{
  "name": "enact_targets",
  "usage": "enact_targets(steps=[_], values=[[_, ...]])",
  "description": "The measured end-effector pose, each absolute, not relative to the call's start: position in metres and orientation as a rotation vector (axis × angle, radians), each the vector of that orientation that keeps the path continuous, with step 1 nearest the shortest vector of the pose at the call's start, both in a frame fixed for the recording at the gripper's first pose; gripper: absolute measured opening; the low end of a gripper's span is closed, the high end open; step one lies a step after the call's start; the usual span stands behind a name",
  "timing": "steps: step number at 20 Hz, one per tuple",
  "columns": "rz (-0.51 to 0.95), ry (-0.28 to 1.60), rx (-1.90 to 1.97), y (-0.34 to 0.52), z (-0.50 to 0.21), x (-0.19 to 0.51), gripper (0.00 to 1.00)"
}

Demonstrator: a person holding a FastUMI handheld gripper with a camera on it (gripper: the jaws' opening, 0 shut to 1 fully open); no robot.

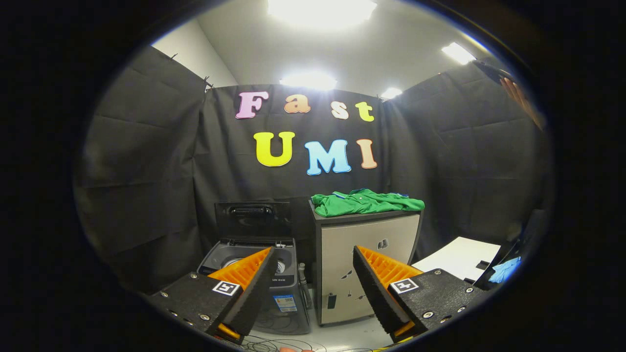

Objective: Put the clothes into the washing machine and then close the washing machine lid.

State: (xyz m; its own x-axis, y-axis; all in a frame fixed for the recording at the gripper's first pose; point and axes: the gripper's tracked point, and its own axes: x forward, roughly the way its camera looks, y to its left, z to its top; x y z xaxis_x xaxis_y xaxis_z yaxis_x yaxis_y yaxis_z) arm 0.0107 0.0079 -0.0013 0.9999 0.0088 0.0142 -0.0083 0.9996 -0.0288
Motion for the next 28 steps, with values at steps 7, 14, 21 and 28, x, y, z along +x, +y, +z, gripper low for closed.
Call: enact_targets(steps=[7,14,21,28], values=[[-0.003,-0.010,-0.023,0.012,0.002,0.019,0.96],[-0.051,-0.034,-0.027,0.003,0.034,0.050,0.96],[-0.092,-0.064,-0.004,-0.034,0.074,0.115,0.96],[-0.083,-0.090,0.012,-0.092,0.142,0.194,0.96]])
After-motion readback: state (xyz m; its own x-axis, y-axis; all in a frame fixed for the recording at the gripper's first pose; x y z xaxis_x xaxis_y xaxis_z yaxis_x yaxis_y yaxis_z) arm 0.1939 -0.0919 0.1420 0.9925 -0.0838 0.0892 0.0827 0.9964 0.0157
